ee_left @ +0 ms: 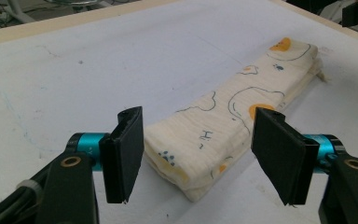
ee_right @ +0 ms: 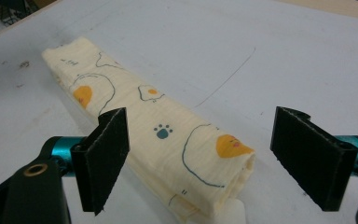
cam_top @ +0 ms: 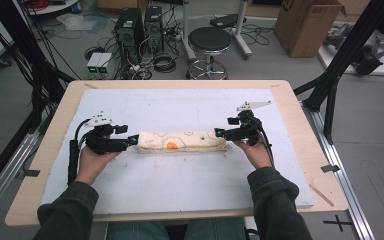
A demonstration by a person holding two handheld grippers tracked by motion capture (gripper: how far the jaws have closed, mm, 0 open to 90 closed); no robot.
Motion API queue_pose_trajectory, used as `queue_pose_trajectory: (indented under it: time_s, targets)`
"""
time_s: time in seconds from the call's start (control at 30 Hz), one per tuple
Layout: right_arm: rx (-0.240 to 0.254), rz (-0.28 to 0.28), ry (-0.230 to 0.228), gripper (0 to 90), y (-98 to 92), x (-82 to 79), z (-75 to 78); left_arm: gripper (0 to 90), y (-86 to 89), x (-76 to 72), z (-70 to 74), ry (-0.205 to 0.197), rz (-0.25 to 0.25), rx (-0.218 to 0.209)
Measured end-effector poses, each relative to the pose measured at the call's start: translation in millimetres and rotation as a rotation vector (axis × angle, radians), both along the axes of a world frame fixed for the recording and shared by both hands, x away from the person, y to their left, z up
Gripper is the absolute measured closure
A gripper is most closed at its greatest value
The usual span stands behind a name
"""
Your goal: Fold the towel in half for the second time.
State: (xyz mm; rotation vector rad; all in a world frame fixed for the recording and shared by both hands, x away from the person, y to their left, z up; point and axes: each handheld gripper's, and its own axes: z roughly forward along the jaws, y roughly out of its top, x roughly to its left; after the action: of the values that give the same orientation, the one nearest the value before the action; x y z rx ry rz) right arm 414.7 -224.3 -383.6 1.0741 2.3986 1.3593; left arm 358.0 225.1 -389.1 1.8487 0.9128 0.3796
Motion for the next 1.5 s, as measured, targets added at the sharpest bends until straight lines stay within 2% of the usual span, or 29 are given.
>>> queue_pose_trajectory:
  time_s: [0.43, 0.57, 0.73, 0.87, 1.37, 1.5]
  targets:
    - [0.015, -0.004, -0.003, 18.1, -4.7, -8.8, -0.6, 34.4, -1.2, -9.7, 3.3, -0.011, -0.024, 0.015]
    - [0.023, -0.002, -0.009, 18.0, -5.9, -11.6, 1.7, 34.4, 0.9, -13.4, 3.3, -0.022, -0.019, 0.01]
    - [0.019, -0.002, -0.013, 17.6, -7.5, -14.5, 3.3, 34.5, 5.1, -18.0, 0.1, -0.019, -0.014, 0.007]
    - [0.022, -0.001, -0.03, 17.5, -7.3, -19.3, 4.3, 33.9, 7.9, -21.6, -0.3, -0.019, -0.015, 0.013]
    - [0.018, -0.013, -0.039, 13.7, -15.9, -35.3, 0.1, 32.3, 9.9, -37.5, -1.9, -0.023, -0.024, 0.03]
    - [0.02, -0.013, -0.032, 12.4, -17.3, -40.9, -0.2, 31.3, 10.4, -42.4, -1.8, -0.024, -0.029, 0.022]
